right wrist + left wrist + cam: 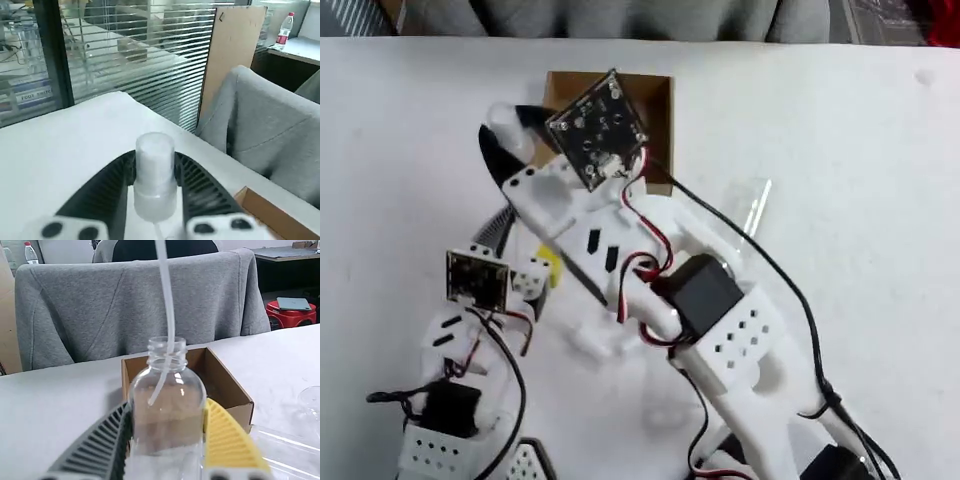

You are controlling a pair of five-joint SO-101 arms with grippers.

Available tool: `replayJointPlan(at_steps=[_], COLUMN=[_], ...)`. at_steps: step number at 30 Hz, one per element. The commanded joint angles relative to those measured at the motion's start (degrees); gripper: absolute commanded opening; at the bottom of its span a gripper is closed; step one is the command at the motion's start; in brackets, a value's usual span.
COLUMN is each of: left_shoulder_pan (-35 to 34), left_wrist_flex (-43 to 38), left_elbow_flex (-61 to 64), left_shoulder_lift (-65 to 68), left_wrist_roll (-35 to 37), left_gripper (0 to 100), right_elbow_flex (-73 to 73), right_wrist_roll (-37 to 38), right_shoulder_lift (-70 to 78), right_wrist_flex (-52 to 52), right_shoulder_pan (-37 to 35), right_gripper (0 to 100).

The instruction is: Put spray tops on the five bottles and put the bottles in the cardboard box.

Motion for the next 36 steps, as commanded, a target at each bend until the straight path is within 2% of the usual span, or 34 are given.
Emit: replayJointPlan(at_steps=[1, 11, 23, 36], left_shoulder_pan=[-0.5, -0.5, -0.5, -0.5], left_wrist_flex=[-2.1, -2.1, -2.1, -2.1], left_elbow_flex=[-0.4, -0.4, -0.4, -0.4], left_shoulder_lift=[-1.3, -1.3, -1.3, -1.3], left_wrist_roll=[0.2, 0.2, 0.2, 0.2], left_gripper=[2, 2, 2, 2], right_elbow_flex=[-1.5, -19.0, -31.9, -51.1], right_wrist_roll=[0.7, 0.1, 0.1, 0.6], right_shoulder_lift=[0.0, 13.2, 19.5, 32.7], right_wrist_flex=[1.1, 16.4, 30.3, 44.3], right_shoulder_pan=[-0.6, 1.7, 2.8, 2.9], right_gripper=[1.8, 1.8, 1.8, 1.6])
